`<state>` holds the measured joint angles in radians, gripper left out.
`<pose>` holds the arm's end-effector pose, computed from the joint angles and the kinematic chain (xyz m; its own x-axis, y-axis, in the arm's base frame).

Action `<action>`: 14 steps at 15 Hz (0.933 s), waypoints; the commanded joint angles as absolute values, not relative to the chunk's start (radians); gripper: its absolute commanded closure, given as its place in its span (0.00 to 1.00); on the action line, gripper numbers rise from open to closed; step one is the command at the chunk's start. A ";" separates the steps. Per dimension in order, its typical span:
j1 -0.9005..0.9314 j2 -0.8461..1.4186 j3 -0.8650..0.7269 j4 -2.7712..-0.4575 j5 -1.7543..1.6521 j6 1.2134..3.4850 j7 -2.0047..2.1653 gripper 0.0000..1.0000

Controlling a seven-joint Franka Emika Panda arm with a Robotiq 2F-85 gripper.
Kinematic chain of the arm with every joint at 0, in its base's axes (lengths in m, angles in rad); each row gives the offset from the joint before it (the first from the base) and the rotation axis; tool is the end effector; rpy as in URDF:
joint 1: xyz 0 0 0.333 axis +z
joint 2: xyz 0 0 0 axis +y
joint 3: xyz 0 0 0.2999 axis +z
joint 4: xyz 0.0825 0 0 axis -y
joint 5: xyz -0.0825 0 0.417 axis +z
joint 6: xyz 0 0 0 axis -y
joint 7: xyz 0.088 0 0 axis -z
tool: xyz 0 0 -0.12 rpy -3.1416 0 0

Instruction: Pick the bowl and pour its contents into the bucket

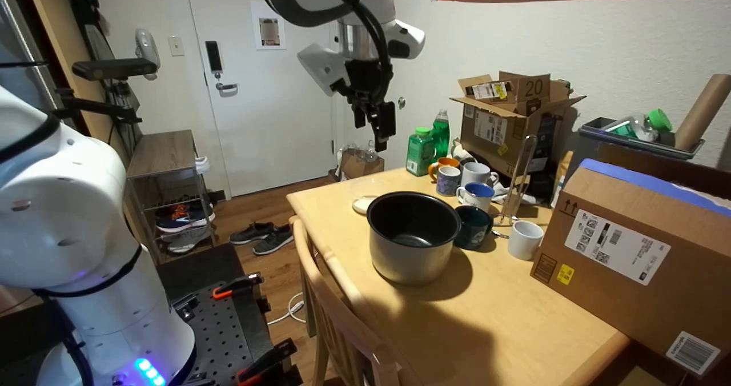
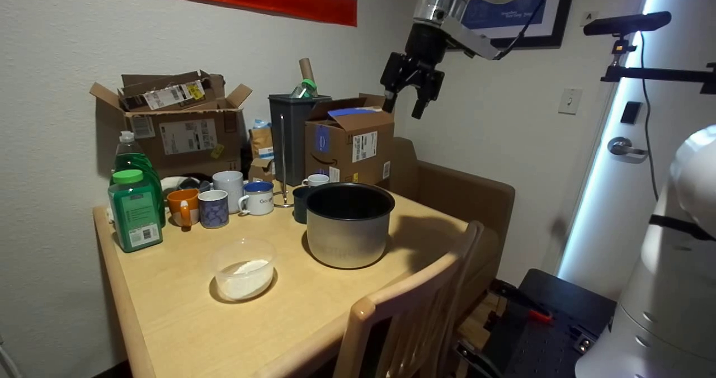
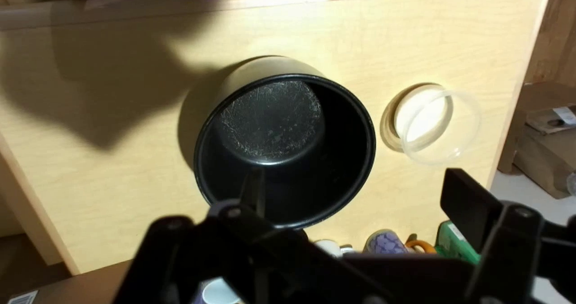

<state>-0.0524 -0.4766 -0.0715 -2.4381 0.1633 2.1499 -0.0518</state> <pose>0.4594 -0.0489 0.4538 0.9700 -0.1572 0.1857 -0.1251 -0.9769 -0.1731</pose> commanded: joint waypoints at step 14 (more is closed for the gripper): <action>0.014 -0.490 0.127 -2.493 0.067 2.135 0.194 0.00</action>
<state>-0.0127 -0.4558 0.0662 -2.4635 0.0946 2.1479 0.0878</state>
